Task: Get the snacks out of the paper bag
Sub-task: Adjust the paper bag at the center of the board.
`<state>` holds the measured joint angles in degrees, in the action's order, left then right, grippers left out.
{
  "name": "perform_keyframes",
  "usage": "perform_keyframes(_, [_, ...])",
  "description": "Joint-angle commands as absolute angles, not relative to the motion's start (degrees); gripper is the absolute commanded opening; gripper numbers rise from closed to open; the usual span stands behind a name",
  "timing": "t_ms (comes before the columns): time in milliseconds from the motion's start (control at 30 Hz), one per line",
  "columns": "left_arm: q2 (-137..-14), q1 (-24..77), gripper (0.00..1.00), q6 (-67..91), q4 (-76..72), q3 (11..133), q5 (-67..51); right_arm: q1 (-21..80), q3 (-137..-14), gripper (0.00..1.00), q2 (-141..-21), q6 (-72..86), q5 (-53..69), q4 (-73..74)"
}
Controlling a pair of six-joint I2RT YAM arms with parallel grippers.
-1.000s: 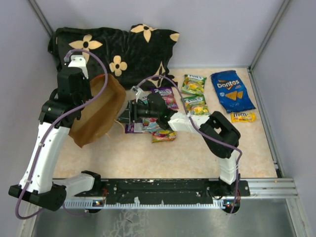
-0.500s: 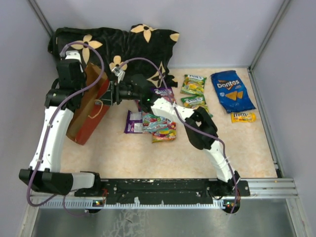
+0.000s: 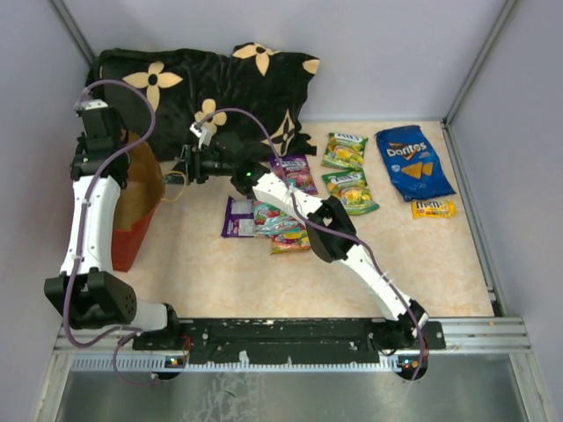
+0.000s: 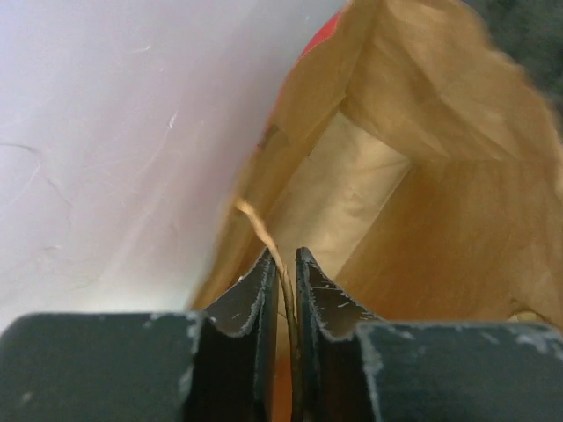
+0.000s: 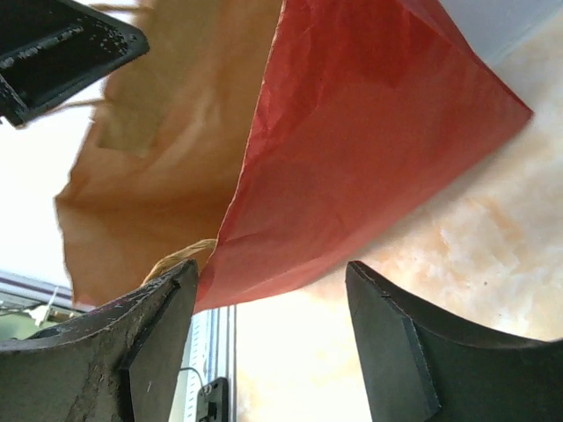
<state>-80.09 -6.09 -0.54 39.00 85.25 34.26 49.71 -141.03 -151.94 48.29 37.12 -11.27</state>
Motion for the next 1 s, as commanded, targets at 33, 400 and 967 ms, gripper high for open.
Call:
perform_keyframes(33, [-82.14, -9.56, 0.44, -0.84, 37.59, 87.55, 34.20, 49.51, -142.54, 0.71, -150.21, 47.46, 36.94, -11.02])
perform_keyframes(400, [-82.32, -10.46, 0.99, -1.78, 40.04, 95.39, 28.91, 49.41, -141.04, 0.74, -147.09, 48.73, 38.73, -14.35])
perform_keyframes(967, [-70.49, -10.20, 1.00, -0.47, 39.66, 101.13, 1.47, 51.30, -146.33, 0.76, -140.33, 54.30, 40.60, -18.73])
